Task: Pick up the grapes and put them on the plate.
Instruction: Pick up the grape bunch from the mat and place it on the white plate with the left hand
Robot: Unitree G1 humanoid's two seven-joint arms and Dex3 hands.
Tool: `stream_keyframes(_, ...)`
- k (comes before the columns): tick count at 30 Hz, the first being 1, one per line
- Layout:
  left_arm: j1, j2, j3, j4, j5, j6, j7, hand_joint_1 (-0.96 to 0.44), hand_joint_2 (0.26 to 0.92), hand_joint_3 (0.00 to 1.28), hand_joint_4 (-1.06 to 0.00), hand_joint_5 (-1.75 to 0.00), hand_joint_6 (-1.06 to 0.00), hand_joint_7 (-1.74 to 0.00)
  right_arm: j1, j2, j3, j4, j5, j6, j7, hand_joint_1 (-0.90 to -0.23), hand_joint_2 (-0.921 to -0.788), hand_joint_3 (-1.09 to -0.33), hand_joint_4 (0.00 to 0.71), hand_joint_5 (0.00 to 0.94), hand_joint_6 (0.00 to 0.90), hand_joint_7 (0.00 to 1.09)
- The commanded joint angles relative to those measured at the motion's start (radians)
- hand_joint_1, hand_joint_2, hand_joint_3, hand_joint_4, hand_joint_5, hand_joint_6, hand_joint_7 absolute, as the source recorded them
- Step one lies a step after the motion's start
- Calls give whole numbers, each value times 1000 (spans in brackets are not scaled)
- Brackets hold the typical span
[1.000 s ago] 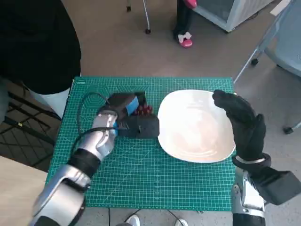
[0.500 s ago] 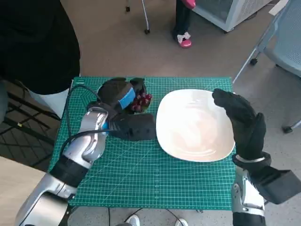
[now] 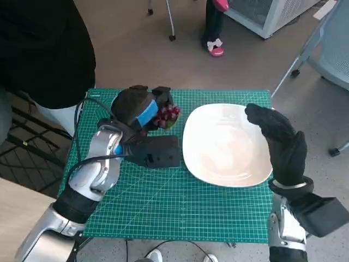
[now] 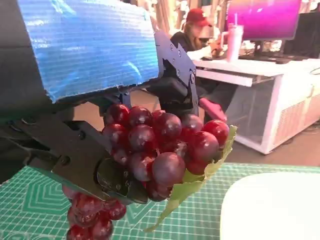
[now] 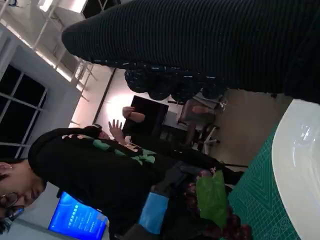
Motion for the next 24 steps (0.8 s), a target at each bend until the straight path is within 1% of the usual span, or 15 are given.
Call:
stream_keyframes(1,-29,-35,1,-21,-4,-9,-23,6,921,99,-580,-1435,-706,-920,26,-1,-1,-7,2,11,1,-608,-921,-869,406,1,44,417)
stream_keyframes(6,-61,-86,-15,-14,-2,-13,-42,6,920,127,-529,-1502,-703,-909,38,0,-2,-23,3,14,-3,-608,-921,-868,407,1,45,418)
stream_keyframes(8,-80,-112,-23,0,-1,-15,-47,5,920,125,-538,-1477,-690,-942,43,0,-4,-29,4,14,-3,-608,-921,-868,407,1,45,418)
stream_keyframes(12,-128,-157,-50,57,9,-39,-42,3,920,105,-588,-1363,-659,-1043,55,-4,-10,-43,9,17,-4,-609,-921,-865,409,2,47,417)
stream_keyframes(15,-167,-188,-73,110,21,-58,-35,2,920,102,-611,-1320,-634,-1092,66,-9,-17,-57,14,21,-4,-611,-921,-861,411,3,50,416)
stream_keyframes(21,-257,-253,-108,241,19,-117,-26,2,921,120,-639,-1276,-564,-1173,96,-16,-36,-90,20,24,-9,-619,-921,-841,416,3,73,380)
stream_keyframes(24,-297,-289,-116,303,11,-137,-24,3,921,149,-635,-1308,-509,-1192,110,-17,-46,-102,17,20,-15,-622,-921,-834,419,4,83,365)
